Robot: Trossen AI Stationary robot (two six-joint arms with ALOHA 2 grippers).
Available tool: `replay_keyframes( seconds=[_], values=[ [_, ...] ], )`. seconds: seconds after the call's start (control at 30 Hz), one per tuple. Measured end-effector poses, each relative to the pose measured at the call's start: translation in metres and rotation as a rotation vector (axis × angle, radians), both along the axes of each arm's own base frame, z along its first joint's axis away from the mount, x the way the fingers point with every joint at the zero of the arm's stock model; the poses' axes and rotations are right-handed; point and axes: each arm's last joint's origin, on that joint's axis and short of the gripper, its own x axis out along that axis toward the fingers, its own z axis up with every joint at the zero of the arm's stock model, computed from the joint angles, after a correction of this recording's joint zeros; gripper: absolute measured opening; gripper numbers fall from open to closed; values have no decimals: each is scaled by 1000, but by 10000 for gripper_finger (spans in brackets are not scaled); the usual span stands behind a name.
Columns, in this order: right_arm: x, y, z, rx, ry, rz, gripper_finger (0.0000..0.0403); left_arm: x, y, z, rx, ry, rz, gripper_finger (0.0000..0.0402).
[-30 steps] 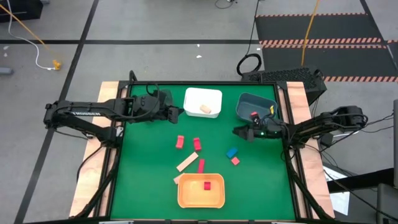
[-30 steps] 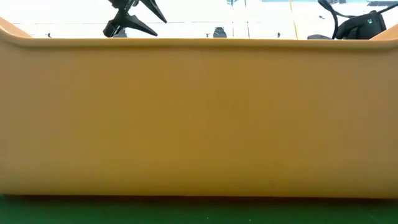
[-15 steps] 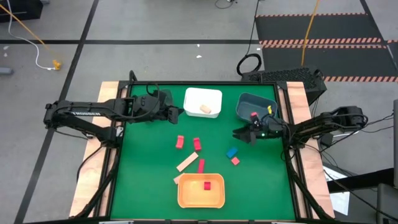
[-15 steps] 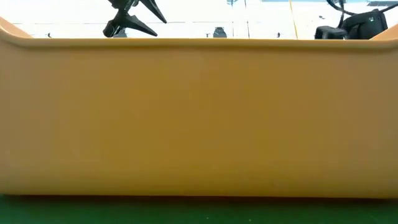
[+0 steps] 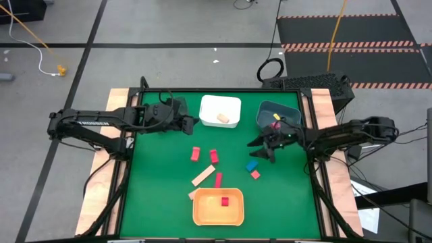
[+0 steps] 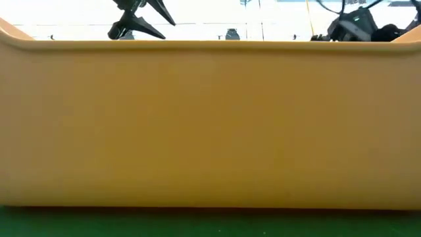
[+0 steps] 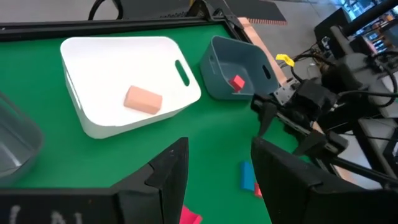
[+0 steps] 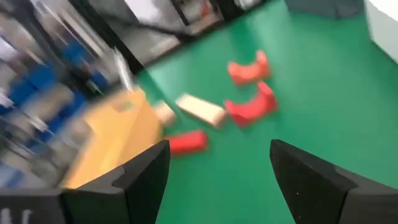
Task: Sort & place blocks by color
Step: Put the blue block into the black bin
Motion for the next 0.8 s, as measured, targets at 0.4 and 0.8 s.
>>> replay_keyframes(
  seconds=[0.4, 0.8],
  values=[
    [-3, 16, -14, -444, 237, 350, 270, -7, 0, -9, -8, 123, 2, 175],
    [0, 28, -20, -724, 219, 456, 270, -8, 0, -11, -14, 134, 7, 175]
  ],
)
